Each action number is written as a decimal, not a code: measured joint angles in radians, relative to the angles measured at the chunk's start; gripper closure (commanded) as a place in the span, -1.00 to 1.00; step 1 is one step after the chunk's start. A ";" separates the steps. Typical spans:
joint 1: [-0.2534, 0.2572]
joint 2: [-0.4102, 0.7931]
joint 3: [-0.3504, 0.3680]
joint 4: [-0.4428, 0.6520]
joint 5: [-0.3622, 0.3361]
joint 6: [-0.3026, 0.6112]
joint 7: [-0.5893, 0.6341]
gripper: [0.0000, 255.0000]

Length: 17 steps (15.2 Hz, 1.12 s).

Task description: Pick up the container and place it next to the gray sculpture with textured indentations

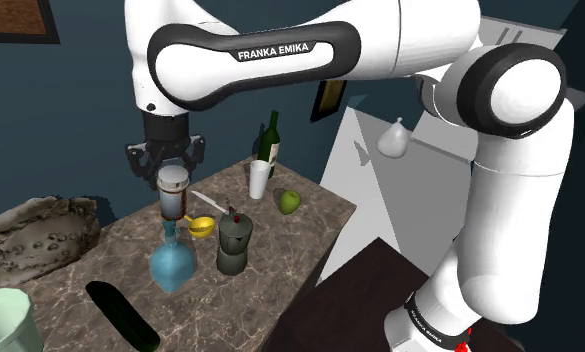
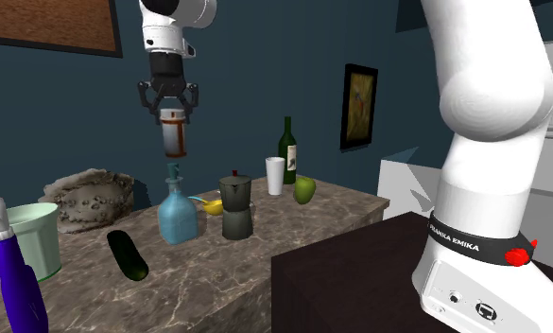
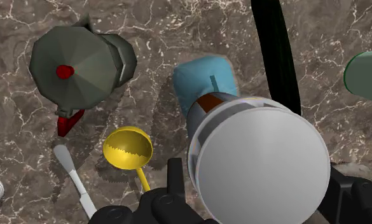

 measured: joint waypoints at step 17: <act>0.219 0.482 -0.064 0.661 -0.135 -0.187 0.034 1.00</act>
